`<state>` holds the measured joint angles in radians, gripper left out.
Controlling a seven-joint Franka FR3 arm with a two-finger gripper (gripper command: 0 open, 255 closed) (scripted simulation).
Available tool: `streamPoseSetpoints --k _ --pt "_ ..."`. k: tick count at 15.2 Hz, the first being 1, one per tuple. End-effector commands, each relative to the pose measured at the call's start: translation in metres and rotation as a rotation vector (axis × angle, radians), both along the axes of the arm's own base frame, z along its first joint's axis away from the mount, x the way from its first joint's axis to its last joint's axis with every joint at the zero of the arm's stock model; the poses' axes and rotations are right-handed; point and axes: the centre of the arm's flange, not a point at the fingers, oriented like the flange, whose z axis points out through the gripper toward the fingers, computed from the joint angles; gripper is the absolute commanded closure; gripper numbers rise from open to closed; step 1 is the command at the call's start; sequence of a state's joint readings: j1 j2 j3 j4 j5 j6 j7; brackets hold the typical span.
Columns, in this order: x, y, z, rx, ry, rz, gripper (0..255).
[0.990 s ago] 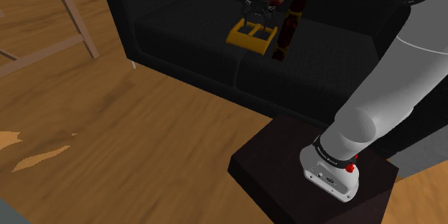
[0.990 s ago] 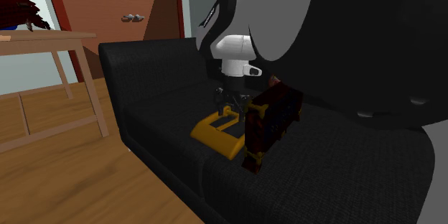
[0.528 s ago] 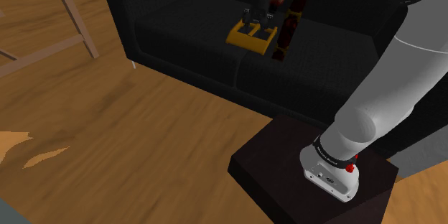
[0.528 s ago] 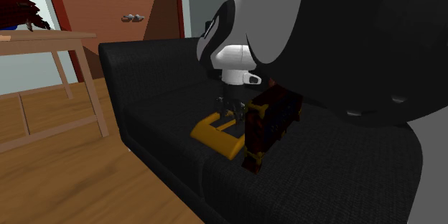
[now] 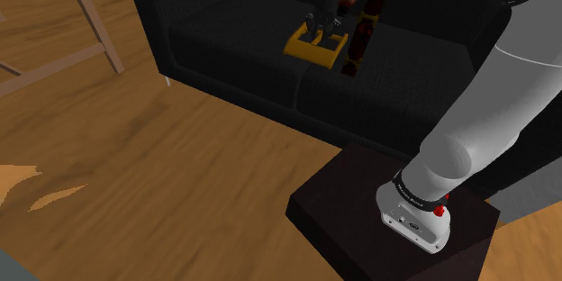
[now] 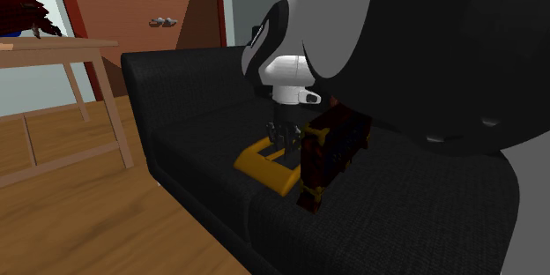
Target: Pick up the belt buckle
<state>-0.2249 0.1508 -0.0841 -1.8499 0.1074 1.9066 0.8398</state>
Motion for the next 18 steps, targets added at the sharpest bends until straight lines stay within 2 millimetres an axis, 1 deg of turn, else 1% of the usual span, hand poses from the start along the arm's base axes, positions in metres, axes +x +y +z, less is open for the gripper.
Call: streamPoseSetpoints --k 1,16,18 --pt "0.0 0.0 0.0 0.0 0.001 0.0 255" --pt "0.0 0.0 0.079 0.0 0.001 0.0 255" --pt "0.0 0.0 0.08 0.0 0.001 0.0 255"
